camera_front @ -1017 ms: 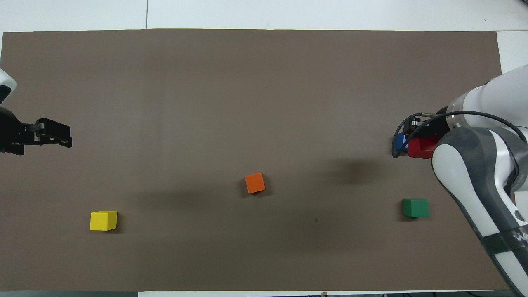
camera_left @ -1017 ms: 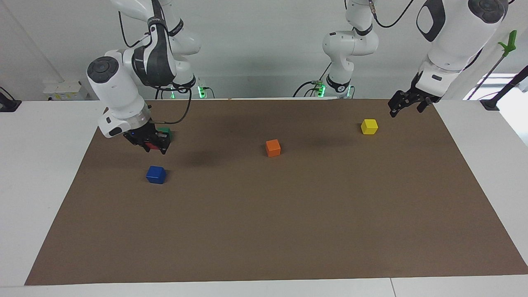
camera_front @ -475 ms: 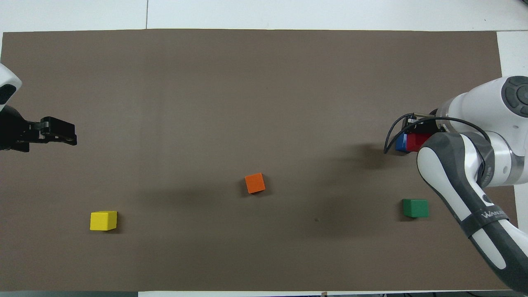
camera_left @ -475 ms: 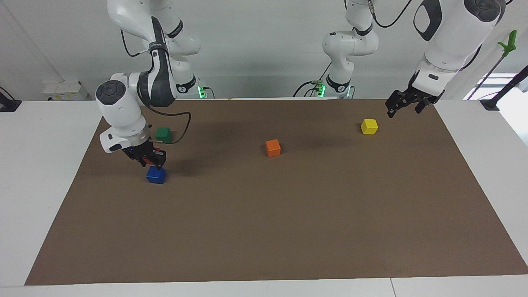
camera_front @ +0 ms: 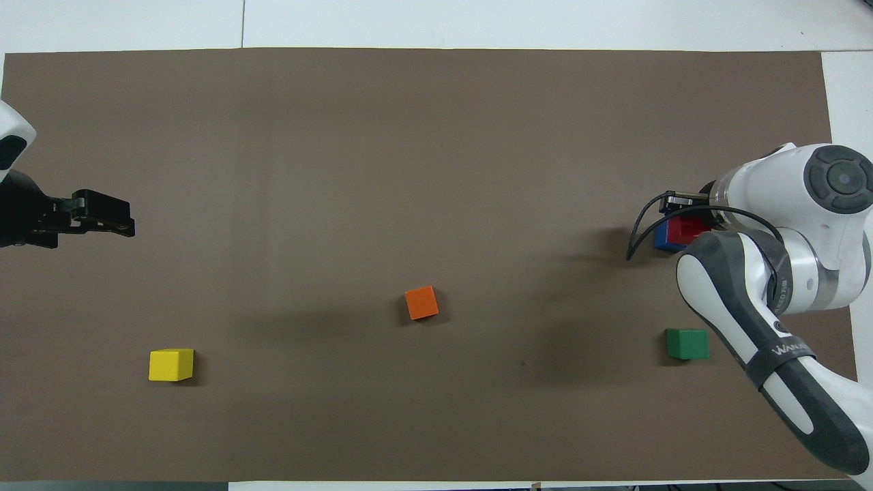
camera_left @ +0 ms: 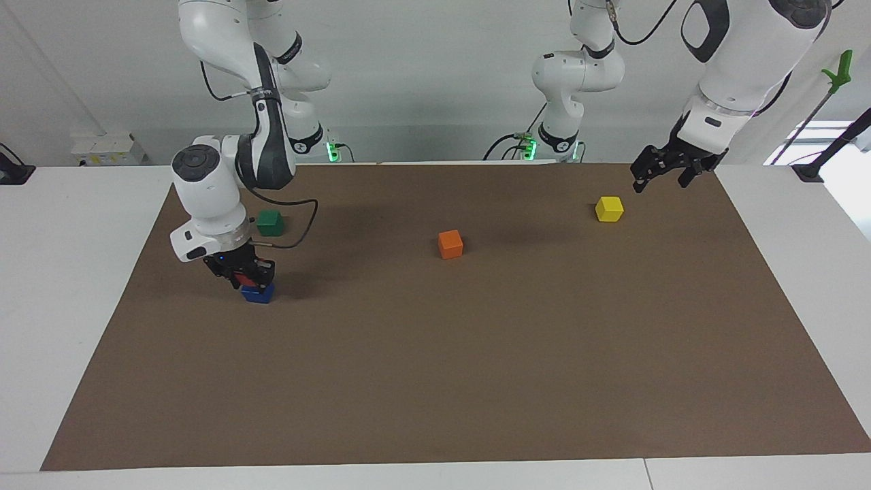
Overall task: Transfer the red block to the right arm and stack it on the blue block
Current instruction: 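Lower the red cube onto the blue cube with the right gripper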
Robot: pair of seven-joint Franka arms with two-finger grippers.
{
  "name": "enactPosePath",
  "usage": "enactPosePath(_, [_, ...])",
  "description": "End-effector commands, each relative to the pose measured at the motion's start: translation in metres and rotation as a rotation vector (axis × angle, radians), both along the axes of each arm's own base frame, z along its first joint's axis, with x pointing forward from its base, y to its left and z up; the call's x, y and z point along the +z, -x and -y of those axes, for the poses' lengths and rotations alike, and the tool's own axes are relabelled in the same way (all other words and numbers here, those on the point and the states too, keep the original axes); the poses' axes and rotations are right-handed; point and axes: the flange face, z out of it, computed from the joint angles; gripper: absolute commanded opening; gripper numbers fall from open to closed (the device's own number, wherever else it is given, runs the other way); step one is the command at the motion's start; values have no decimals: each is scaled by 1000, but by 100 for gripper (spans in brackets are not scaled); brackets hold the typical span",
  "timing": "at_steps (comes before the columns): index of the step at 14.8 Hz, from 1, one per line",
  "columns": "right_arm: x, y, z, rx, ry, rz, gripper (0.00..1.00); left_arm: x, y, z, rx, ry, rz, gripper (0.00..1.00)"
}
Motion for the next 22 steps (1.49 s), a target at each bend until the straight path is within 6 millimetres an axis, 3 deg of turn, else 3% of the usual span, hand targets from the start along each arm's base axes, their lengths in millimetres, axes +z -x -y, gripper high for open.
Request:
enactPosePath(1, [0,2,4,-10,14,37,0,7,5,3,-16,13,12,100])
enactPosePath(8, [-17,7,15,-36,3,67,0,6,9,2,-5,13,-7,100])
enactPosePath(17, [-16,6,19,-76,-37,84,0,6,8,-7,10,13,-5,100])
enactPosePath(20, [-16,6,19,-94,-54,92,44,6,8,-7,10,13,-5,100])
enactPosePath(22, [-16,6,19,-102,-63,92,49,6,8,-7,10,13,-5,100])
